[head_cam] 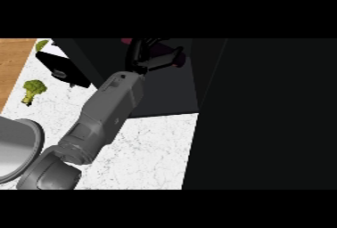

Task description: Pick up the wine, place it into the cabinet and close the cabinet

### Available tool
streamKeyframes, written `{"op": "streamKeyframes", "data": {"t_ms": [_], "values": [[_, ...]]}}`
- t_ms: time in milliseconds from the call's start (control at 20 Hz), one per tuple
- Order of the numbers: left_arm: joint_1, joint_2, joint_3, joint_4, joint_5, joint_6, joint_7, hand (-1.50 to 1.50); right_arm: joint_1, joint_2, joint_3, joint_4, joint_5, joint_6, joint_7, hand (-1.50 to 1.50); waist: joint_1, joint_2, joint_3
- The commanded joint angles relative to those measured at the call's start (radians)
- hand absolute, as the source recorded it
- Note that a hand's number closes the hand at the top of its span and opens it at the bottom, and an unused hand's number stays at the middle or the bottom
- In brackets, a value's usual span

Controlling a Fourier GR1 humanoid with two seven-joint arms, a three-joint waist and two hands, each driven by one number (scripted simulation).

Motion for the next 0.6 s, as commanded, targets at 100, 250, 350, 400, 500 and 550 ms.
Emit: {"op": "streamKeyframes", "data": {"t_ms": [100, 250, 350, 400, 500, 550], "values": [[-0.027, -0.031, 0.01, -0.018, 0.004, -0.029, 0.031, -1.5, 0.067, -0.054, -0.019, -0.194, -0.03, -0.001, 0.095, -1.5, 0.03, -0.012, 0.001], [0.015, -0.032, -0.004, -0.035, 0.016, -0.03, 0.01, -1.5, 0.09, -0.032, 0.044, -0.22, 0.019, -0.04, 0.098, -1.5, 0.029, -0.019, 0.0], [-0.03, -0.032, 0.005, -0.047, 0.026, -0.013, 0.073, -1.5, 0.126, -0.078, -0.001, -0.254, -0.023, -0.02, 0.085, -1.5, 0.033, -0.022, 0.001], [0.007, -0.032, -0.03, -0.067, 0.02, -0.022, 0.059, -1.5, 0.11, -0.058, 0.014, -0.228, 0.011, -0.041, 0.092, -1.5, 0.039, -0.025, 0.0], [0.033, -0.027, -0.006, -0.086, 0.013, -0.062, 0.053, -1.5, 0.113, -0.053, -0.012, -0.213, -0.01, -0.051, 0.082, -1.5, 0.061, -0.024, 0.001], [0.054, -0.032, -0.025, -0.104, 0.036, -0.093, 0.07, -1.5, 0.077, -0.052, -0.019, -0.23, -0.019, -0.049, 0.111, -1.5, 0.061, -0.027, 0.0]]}}
